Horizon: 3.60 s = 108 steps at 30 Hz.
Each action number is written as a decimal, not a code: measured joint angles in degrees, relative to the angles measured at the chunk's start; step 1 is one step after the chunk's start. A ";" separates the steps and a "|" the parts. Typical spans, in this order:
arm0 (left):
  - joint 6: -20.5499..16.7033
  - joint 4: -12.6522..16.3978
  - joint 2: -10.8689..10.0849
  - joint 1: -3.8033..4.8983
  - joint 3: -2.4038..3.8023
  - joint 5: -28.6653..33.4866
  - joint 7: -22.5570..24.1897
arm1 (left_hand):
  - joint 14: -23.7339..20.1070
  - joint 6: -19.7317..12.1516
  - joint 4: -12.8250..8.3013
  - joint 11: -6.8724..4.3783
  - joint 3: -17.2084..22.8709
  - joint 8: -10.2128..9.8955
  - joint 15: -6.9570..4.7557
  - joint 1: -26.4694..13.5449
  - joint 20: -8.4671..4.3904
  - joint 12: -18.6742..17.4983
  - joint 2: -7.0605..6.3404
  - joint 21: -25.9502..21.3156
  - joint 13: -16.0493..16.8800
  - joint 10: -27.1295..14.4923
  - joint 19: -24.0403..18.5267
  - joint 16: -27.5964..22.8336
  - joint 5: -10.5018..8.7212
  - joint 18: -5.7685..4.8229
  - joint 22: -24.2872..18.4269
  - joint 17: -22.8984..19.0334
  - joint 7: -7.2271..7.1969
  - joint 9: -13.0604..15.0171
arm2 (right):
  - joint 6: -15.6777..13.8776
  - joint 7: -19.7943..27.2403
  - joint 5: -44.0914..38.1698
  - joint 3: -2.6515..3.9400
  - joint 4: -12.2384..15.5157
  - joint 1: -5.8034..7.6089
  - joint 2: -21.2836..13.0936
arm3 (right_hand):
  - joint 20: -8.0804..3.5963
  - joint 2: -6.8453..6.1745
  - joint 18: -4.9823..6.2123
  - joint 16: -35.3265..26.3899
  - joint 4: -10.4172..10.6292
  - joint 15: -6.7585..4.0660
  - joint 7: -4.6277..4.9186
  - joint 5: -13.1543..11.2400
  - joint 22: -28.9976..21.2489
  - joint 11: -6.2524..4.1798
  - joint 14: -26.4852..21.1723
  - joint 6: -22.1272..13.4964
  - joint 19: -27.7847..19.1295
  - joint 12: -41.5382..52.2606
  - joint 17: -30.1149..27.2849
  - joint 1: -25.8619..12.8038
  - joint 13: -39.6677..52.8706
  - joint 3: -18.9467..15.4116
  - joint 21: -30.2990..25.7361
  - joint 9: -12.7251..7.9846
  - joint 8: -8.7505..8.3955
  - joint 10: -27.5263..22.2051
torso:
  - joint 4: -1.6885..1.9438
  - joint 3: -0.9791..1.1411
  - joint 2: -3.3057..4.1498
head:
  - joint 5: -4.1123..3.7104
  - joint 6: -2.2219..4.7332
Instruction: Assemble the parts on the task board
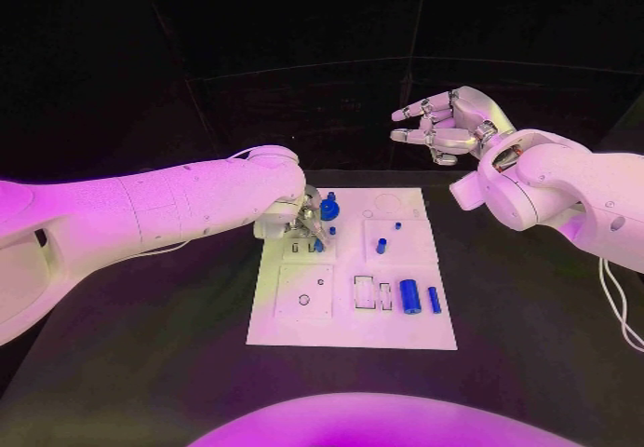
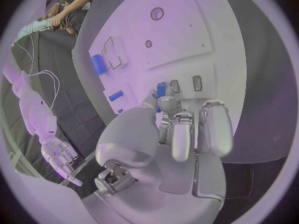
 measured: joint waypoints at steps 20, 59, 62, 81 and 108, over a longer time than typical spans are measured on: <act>-4.76 6.52 -6.12 -0.20 -0.07 2.39 2.04 | -0.12 -0.27 0.07 0.57 25.71 2.46 0.12 -11.12 0.36 -0.87 -9.49 -0.86 -0.66 1.07 -0.42 0.00 0.46 0.00 -0.40 0.00 0.75 3.60 | 0.21 -0.03 0.00 0.00 -0.42 -0.01 0.20 | 0.00 0.00 0.00 -0.21 0.17 0.00 0.00 0.51 0.01 0.00 0.00 0.00 0.00 0.00 0.00 0.00 -0.05 0.17 0.00 0.01 0.00 0.00 | 0.21 0.00 -0.07 | 0.55 -0.38; -18.58 7.69 -8.00 -3.42 -0.05 1.71 1.45 | -0.11 -0.41 0.09 0.37 31.23 3.84 0.11 -13.11 0.36 -0.15 -12.10 -0.86 -0.06 2.09 -0.42 0.00 0.13 0.00 0.05 0.00 0.61 5.08 | 0.30 -0.03 -0.01 -0.01 -0.67 -0.01 -0.02 | 0.00 0.00 -0.01 -0.21 0.16 0.00 0.00 0.51 -0.03 0.21 0.00 0.00 0.00 0.00 0.04 0.00 -0.12 0.16 0.00 0.01 0.00 -0.20 | -0.09 -0.01 0.06 | 1.64 -1.15; -17.81 7.73 -8.00 -3.42 0.01 1.43 1.26 | -0.11 -0.40 0.16 0.37 31.44 3.84 0.11 -13.16 0.36 -0.15 -12.13 -0.86 -0.28 2.09 -0.42 0.00 0.07 0.01 0.18 0.00 0.61 5.08 | 0.32 -0.04 -0.02 -0.01 -0.70 -0.01 0.02 | 0.00 0.00 -0.01 -0.21 0.32 0.00 0.00 0.83 -0.03 0.21 0.00 0.00 0.00 0.00 0.04 0.00 -0.12 0.32 0.00 0.02 0.00 -0.20 | -0.09 -0.03 0.05 | 1.59 -1.22; -15.41 8.05 -8.35 -3.50 0.05 -0.26 0.46 | -0.11 -0.40 0.57 0.39 32.45 4.26 0.11 -13.18 0.36 -0.60 -12.14 -0.86 -1.25 2.08 -0.42 0.00 0.25 0.01 0.17 0.00 0.62 5.42 | 0.53 -0.13 -0.29 -0.01 -0.98 -0.02 0.33 | 0.00 0.00 -0.01 -0.21 0.32 0.00 0.00 0.83 -0.02 0.22 0.00 0.00 0.00 0.00 0.03 0.00 -0.12 0.32 0.00 0.02 0.00 -0.20 | -0.02 -0.07 0.03 | 1.60 -1.32; -14.30 7.22 -7.70 -3.47 0.04 -0.38 -0.25 | -0.10 1.51 -2.11 -0.66 31.29 6.00 -0.32 -17.86 -0.29 1.60 -15.59 -0.56 1.23 3.11 0.23 0.00 0.01 0.01 1.25 0.00 -1.23 6.32 | 0.75 -0.08 -0.39 -0.01 -1.09 -0.02 0.46 | 0.00 0.00 -0.02 -0.21 0.32 0.00 0.00 0.83 -0.20 0.21 0.00 0.00 0.00 0.00 0.01 0.00 -0.12 0.32 0.00 0.02 0.00 -0.20 | -0.13 0.01 0.04 | 1.65 -1.65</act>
